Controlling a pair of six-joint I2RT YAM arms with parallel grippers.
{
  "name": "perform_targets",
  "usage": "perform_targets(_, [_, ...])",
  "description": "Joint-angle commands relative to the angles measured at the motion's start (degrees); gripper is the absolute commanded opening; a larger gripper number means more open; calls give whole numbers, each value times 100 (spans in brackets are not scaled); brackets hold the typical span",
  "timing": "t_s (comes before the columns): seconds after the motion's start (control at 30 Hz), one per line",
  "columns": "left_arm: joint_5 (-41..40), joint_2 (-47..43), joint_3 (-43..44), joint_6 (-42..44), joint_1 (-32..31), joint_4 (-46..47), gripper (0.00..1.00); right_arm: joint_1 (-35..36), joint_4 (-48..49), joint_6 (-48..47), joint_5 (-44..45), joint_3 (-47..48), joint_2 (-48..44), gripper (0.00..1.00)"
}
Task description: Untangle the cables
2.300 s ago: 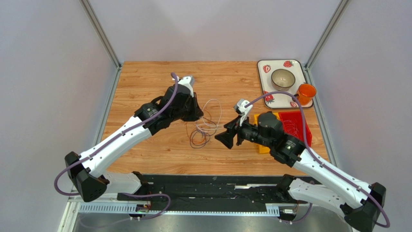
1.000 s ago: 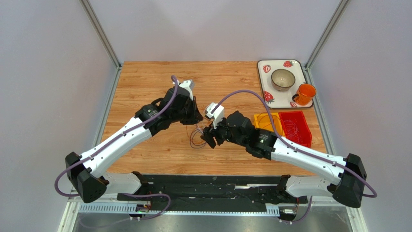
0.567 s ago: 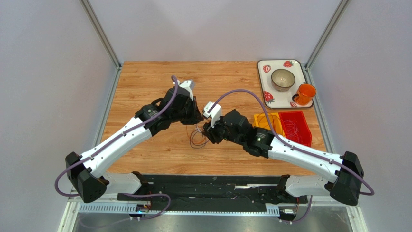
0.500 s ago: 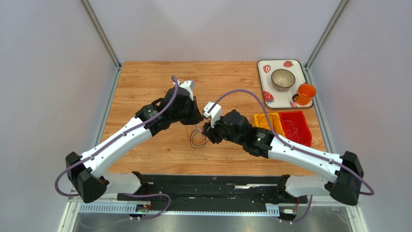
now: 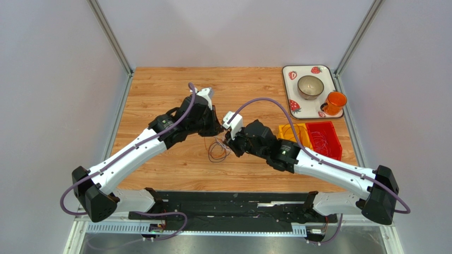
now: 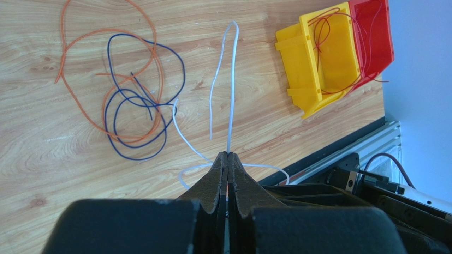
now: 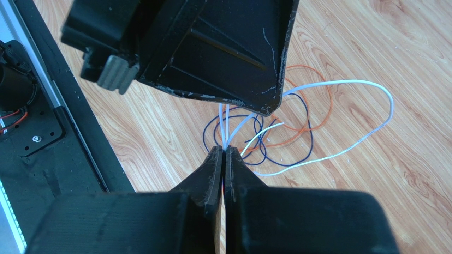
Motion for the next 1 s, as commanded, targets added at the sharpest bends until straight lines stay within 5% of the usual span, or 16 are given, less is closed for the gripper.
perform_targets(0.0, [58, -103, -25, 7, 28, 214, 9, 44, 151, 77, 154, 263, -65, 0])
perform_targets(0.17, [-363, -244, -78, 104, 98, 75, 57, 44, -340, 323, 1013, 587, -468, 0])
perform_targets(0.23, [-592, -349, -165, 139, 159, -5, 64, 44, -595, 411, 1243, 702, -671, 0])
perform_targets(0.53, [-1313, -859, -1183, 288, 177, 653, 64, 26, -1675, 701, 2675, 1335, -1620, 0])
perform_targets(0.97, [-1445, -1115, -3558, 692, 177, 3622, 63, -9, -2451, 692, 4118, 1310, -2306, 0])
